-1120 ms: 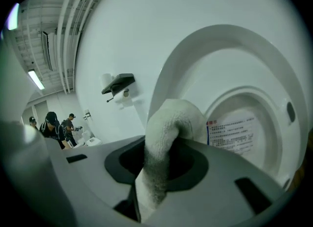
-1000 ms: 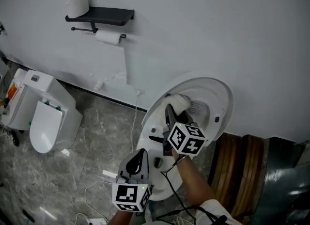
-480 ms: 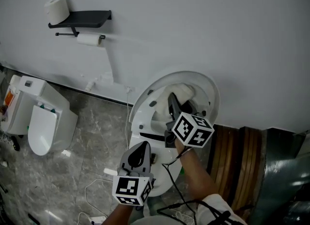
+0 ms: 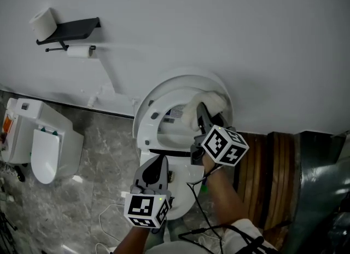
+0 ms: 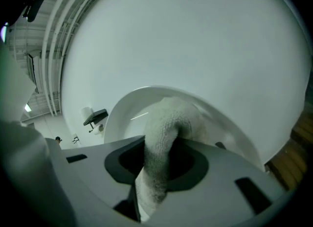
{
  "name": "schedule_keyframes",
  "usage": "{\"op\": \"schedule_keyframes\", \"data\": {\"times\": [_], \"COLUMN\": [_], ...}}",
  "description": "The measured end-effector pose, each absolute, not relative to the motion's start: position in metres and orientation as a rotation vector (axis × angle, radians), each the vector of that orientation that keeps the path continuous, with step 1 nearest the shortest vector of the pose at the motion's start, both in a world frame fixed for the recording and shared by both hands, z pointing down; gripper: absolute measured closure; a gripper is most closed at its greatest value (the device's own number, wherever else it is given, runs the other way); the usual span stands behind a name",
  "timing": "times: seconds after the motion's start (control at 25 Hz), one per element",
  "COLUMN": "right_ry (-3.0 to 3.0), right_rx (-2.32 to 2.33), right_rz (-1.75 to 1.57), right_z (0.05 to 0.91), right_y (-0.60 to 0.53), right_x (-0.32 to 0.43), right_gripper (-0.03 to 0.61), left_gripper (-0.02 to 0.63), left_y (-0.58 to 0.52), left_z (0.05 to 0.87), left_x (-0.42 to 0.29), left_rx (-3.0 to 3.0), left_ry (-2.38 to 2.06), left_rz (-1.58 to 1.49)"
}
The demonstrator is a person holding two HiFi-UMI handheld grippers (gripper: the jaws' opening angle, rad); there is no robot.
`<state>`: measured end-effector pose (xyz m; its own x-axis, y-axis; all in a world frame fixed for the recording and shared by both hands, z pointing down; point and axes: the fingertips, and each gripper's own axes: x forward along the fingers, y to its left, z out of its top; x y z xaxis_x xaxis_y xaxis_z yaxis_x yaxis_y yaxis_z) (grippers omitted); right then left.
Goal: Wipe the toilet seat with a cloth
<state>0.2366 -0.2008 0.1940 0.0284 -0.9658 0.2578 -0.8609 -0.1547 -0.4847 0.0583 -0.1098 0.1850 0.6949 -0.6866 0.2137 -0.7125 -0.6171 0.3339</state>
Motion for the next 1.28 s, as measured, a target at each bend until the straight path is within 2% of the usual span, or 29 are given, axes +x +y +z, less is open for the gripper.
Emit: {"op": "schedule_keyframes", "data": {"times": [0.32, 0.48, 0.92, 0.96, 1.0, 1.16, 1.28], "right_ry": [1.898, 1.899, 1.932, 1.906, 1.871, 1.754, 1.681], "right_rx": [-2.07, -1.798, -1.628, -1.627, -1.626, -1.642, -1.651], "right_rz": [-0.824, -0.866, -0.868, -0.893, -0.918, -0.971, -1.007], "right_z": [0.203, 0.192, 0.168, 0.171, 0.175, 0.184, 0.193], "right_y": [-0.195, -0.189, -0.073, -0.058, -0.043, 0.001, 0.025], "right_x": [0.25, 0.245, 0.263, 0.265, 0.268, 0.276, 0.279], "right_gripper": [0.476, 0.477, 0.477, 0.477, 0.477, 0.477, 0.477], "left_gripper": [0.617, 0.617, 0.613, 0.593, 0.539, 0.434, 0.279], "left_y": [-0.109, -0.115, -0.196, -0.204, -0.212, -0.237, -0.253], "left_z": [0.179, 0.179, 0.156, 0.158, 0.161, 0.174, 0.181], "left_x": [0.079, 0.092, 0.124, 0.127, 0.13, 0.144, 0.15], "left_rx": [2.554, 2.562, 2.858, 2.88, 2.896, 2.926, 2.943], "left_ry": [-1.063, -0.915, -0.826, -0.837, -0.84, -0.841, -0.917], "left_rz": [0.093, 0.108, 0.337, 0.385, 0.443, 0.601, 0.654]}}
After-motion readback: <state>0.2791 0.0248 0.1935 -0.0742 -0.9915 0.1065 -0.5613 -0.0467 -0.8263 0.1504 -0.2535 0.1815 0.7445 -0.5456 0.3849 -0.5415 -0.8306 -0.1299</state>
